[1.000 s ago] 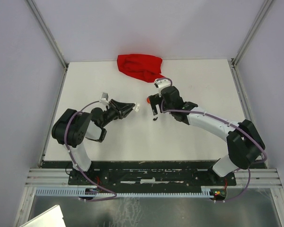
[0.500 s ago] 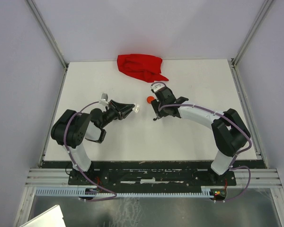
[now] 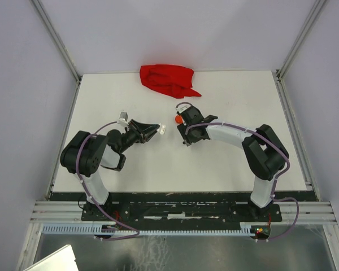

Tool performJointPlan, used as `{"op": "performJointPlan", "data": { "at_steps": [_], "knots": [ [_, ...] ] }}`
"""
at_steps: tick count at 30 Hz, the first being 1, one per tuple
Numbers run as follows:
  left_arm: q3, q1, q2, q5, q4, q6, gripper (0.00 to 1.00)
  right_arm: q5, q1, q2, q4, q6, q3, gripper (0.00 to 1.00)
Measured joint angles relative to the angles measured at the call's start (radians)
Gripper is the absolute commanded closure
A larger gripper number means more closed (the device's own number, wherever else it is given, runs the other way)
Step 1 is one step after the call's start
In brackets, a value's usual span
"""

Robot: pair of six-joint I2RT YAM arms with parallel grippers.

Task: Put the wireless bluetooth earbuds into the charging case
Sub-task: Pick up the earbud from the center of the board.

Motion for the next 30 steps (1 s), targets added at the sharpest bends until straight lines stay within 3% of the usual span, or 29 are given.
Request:
{"op": "performJointPlan", "data": {
  "at_steps": [30],
  "knots": [
    [-0.003,0.034,0.001,0.011,0.030,-0.008,0.97,0.041,0.032,0.130,0.031,-0.024,0.103,0.34]
  ]
}}
